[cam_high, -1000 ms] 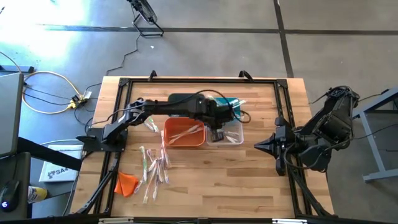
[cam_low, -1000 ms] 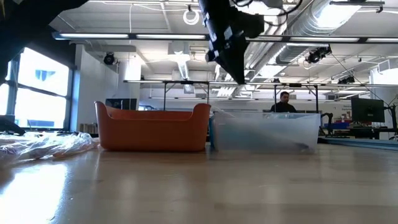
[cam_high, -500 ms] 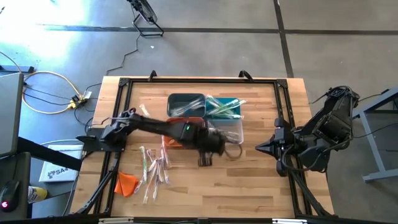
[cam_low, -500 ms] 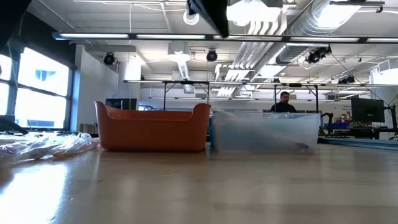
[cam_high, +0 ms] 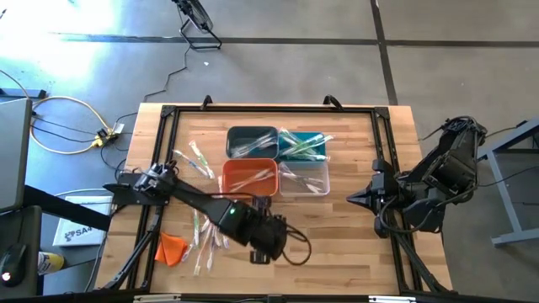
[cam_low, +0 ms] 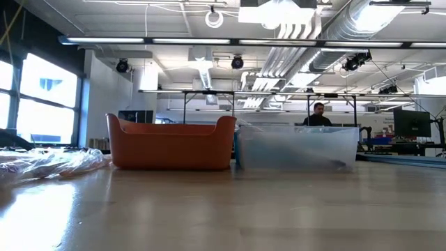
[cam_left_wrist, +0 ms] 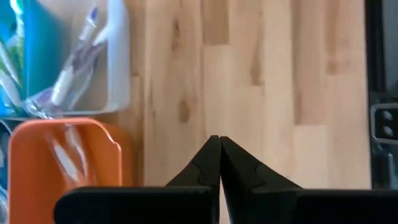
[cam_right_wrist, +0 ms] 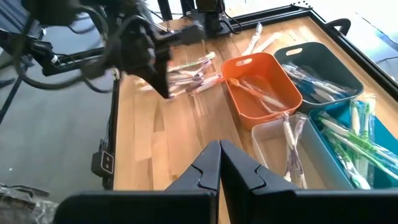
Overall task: Pick & Place Toothbrushes
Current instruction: Put the green toothbrush into the right blue bin
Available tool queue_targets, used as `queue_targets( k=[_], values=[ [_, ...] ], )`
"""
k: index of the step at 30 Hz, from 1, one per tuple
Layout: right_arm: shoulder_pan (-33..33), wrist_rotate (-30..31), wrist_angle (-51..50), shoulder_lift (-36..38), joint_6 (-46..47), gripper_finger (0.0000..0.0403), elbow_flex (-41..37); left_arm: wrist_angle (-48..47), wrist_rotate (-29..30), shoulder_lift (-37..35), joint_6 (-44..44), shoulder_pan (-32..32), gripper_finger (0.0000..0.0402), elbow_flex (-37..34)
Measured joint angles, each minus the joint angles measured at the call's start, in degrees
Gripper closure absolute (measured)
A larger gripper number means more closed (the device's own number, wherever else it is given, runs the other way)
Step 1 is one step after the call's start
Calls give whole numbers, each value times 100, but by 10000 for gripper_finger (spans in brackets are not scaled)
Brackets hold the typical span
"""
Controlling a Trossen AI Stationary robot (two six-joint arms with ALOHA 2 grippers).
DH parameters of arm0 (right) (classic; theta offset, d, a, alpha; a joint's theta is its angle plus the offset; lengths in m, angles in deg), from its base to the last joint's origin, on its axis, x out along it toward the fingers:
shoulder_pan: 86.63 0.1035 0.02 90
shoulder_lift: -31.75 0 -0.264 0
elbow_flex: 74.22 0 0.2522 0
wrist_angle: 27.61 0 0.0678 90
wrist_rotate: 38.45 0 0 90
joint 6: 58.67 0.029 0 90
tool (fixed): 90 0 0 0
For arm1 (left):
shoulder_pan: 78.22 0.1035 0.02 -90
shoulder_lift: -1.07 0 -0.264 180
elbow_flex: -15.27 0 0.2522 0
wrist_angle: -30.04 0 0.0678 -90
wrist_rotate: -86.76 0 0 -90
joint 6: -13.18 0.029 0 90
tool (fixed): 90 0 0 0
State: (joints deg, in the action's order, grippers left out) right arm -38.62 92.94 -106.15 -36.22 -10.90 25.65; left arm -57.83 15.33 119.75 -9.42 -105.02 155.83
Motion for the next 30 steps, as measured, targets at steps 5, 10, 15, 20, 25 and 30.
queue_targets(
  k=[5,10,15,20,25,30],
  values=[
    [0,0,-114,0,0,401,0,-287,35,0,-388,-186,401,-2],
    [0,26,-119,0,0,401,-2,-373,205,0,-485,-291,401,-6],
    [0,230,-104,2,13,401,0,-360,377,-241,-584,-405,401,-666],
    [0,372,-93,2,282,401,0,603,470,-1056,-770,-396,401,-2071],
    [0,679,-49,2,536,401,0,2002,295,-2270,-855,-396,401,-3982],
    [0,1031,8,-40,664,401,0,2617,252,-3440,-930,-392,401,-5458]
  ],
)
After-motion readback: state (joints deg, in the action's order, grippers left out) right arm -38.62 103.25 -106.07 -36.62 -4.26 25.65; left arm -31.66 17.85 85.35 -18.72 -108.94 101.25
